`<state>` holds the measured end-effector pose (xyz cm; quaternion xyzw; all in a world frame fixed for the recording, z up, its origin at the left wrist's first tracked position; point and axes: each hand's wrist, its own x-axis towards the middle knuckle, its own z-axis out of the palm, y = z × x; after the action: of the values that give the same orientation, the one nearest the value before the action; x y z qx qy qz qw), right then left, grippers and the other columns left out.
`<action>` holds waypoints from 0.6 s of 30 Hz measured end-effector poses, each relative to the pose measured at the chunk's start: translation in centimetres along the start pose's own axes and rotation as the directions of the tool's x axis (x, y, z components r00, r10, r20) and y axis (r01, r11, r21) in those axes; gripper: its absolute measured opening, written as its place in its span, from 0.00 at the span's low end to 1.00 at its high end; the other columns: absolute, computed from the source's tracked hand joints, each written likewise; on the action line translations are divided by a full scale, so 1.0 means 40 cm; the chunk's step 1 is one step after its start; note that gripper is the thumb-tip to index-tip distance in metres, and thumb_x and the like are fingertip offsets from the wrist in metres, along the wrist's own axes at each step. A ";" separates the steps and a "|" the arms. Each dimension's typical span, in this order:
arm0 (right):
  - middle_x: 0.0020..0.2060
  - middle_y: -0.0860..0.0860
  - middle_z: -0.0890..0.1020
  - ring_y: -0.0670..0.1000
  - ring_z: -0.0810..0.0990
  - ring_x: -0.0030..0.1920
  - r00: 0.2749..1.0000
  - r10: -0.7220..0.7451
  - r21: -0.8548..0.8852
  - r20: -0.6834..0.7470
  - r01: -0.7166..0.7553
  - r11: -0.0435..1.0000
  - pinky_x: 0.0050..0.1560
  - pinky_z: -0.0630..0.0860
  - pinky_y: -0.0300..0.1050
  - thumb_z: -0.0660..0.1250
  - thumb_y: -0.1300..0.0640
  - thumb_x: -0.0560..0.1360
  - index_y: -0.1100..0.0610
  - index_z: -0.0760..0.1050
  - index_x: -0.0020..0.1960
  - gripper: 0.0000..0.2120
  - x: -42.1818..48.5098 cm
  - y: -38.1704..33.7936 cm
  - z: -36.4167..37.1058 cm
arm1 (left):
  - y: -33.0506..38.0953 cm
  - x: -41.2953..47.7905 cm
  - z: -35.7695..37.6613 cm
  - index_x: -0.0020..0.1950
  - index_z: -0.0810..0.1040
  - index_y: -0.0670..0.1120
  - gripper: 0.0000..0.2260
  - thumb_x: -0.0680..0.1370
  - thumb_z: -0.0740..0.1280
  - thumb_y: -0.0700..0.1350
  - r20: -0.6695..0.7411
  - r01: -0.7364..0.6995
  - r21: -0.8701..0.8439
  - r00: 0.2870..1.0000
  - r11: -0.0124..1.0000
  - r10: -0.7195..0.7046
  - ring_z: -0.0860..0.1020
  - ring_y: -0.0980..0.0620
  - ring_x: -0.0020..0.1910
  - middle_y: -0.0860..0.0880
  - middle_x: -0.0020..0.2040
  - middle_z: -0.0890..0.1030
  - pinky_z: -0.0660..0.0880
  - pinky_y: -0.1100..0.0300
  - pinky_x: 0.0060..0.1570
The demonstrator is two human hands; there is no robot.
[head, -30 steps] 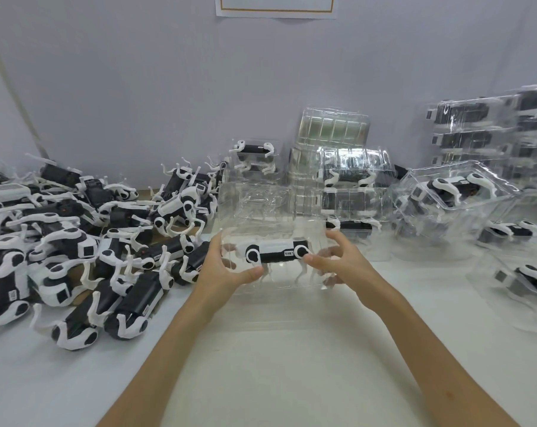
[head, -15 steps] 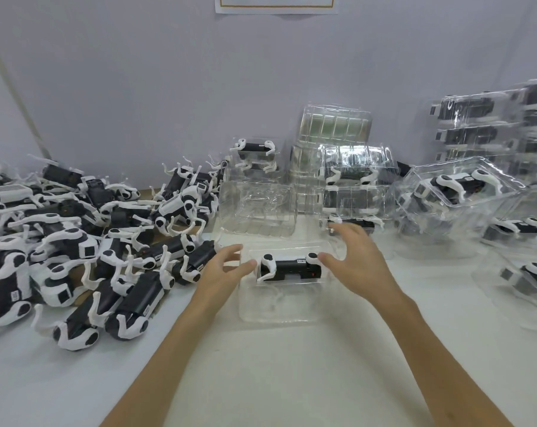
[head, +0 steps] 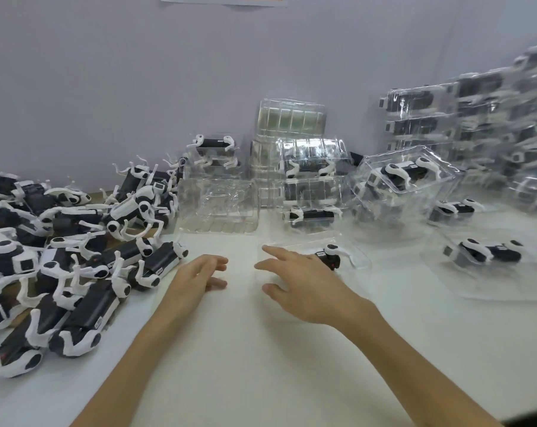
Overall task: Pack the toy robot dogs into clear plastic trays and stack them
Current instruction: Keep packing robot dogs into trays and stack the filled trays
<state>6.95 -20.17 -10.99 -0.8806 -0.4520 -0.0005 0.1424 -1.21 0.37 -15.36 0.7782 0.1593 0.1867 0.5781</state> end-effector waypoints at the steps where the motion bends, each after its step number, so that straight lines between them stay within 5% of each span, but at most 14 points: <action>1: 0.79 0.43 0.57 0.48 0.61 0.76 0.999 0.034 0.027 -0.010 -0.034 0.999 0.73 0.58 0.48 0.60 0.48 0.82 0.43 0.66 0.75 0.21 -0.024 0.021 -0.006 | -0.001 0.001 0.002 0.54 0.80 0.50 0.10 0.85 0.58 0.43 -0.002 -0.007 0.013 1.000 1.000 0.007 0.84 0.51 0.41 0.44 0.56 0.81 0.78 0.63 0.50; 6: 0.76 0.41 0.64 0.47 0.65 0.75 0.981 0.183 0.104 -0.063 -0.176 0.979 0.74 0.61 0.50 0.63 0.52 0.81 0.43 0.70 0.72 0.19 -0.140 0.135 -0.038 | -0.012 0.003 0.017 0.56 0.75 0.57 0.08 0.83 0.62 0.45 -0.005 -0.009 0.046 1.000 0.999 0.009 0.84 0.53 0.44 0.53 0.57 0.77 0.71 0.50 0.64; 14: 0.70 0.42 0.73 0.48 0.73 0.67 0.935 0.312 0.173 -0.169 -0.283 0.943 0.71 0.66 0.47 0.68 0.55 0.79 0.47 0.77 0.67 0.17 -0.234 0.286 -0.098 | -0.014 0.000 0.028 0.63 0.73 0.52 0.10 0.83 0.63 0.42 -0.003 -0.028 0.098 1.000 0.995 0.028 0.82 0.52 0.49 0.50 0.62 0.75 0.70 0.62 0.47; 18: 0.66 0.46 0.77 0.50 0.75 0.66 0.883 0.374 0.148 -0.284 -0.345 0.927 0.73 0.60 0.56 0.69 0.60 0.78 0.49 0.80 0.64 0.15 -0.249 0.360 -0.103 | -0.017 -0.004 0.027 0.63 0.73 0.54 0.10 0.83 0.63 0.43 0.017 -0.040 0.117 0.999 0.992 0.038 0.81 0.53 0.51 0.50 0.63 0.74 0.70 0.63 0.45</action>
<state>13.05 -37.07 -11.94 -0.9305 -0.2526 -0.0900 0.2495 -0.88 -0.43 -16.29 0.8150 0.1504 0.1825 0.5289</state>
